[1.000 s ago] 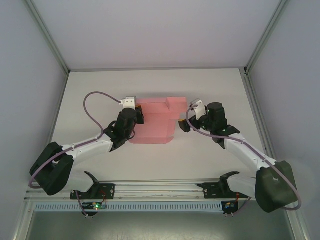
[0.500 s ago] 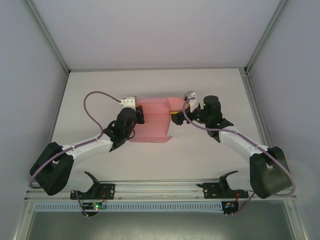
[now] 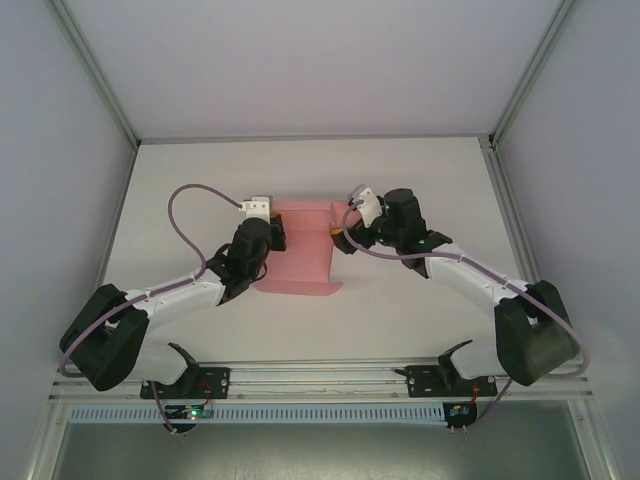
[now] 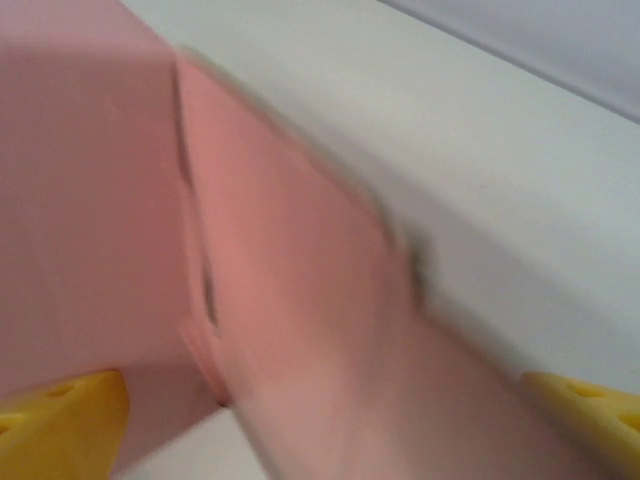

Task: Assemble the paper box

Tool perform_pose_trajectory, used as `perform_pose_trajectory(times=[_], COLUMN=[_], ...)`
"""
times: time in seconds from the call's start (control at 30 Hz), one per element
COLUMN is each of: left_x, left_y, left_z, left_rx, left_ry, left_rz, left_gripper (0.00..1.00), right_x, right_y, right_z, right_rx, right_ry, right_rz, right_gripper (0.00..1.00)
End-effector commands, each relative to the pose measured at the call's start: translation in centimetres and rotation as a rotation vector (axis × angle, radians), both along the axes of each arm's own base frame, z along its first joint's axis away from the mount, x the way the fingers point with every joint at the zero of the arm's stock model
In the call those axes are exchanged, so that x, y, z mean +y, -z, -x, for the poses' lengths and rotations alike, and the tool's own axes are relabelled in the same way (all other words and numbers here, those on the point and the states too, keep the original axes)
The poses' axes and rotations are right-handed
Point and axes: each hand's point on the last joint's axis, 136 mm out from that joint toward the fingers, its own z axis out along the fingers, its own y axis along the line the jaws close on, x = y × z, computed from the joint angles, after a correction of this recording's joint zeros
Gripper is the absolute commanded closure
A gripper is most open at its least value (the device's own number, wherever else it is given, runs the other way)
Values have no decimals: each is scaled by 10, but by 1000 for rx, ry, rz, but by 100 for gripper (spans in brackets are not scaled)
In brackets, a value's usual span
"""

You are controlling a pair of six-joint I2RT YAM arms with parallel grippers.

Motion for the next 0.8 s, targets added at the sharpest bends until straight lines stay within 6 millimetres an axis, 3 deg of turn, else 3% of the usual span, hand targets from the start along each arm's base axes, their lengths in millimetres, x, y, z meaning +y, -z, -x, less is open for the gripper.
perform_pose_trajectory(times=[0.0,0.17,0.23,0.4,0.5,0.6,0.77], left_x=[11,27,30,33,34,33,33], left_y=[-27,-28,-29,-35,-40,-45,-51], left_z=[-5,-5,-5,-5,-6,-4,-3], left_rx=[-69,-89,-96,-120,-143,-166,-198], left_ry=[-85,-176,-195,-220,-219,-213,-205], left_rz=[39,64,70,88,102,125,164], left_gripper=[100,100,100,100,100,100,100], right_x=[-28,-55,-55,-6,16,28,46], right_y=[-19,-33,-38,-59,-58,-53,-57], right_z=[7,25,33,66,76,75,70], right_rx=[-69,-51,-21,217,330,375,411], right_ry=[94,219,231,62,3,-10,-72], right_rz=[43,-42,-110,-462,-504,-493,-533], right_gripper=[2,2,2,2,5,15,45])
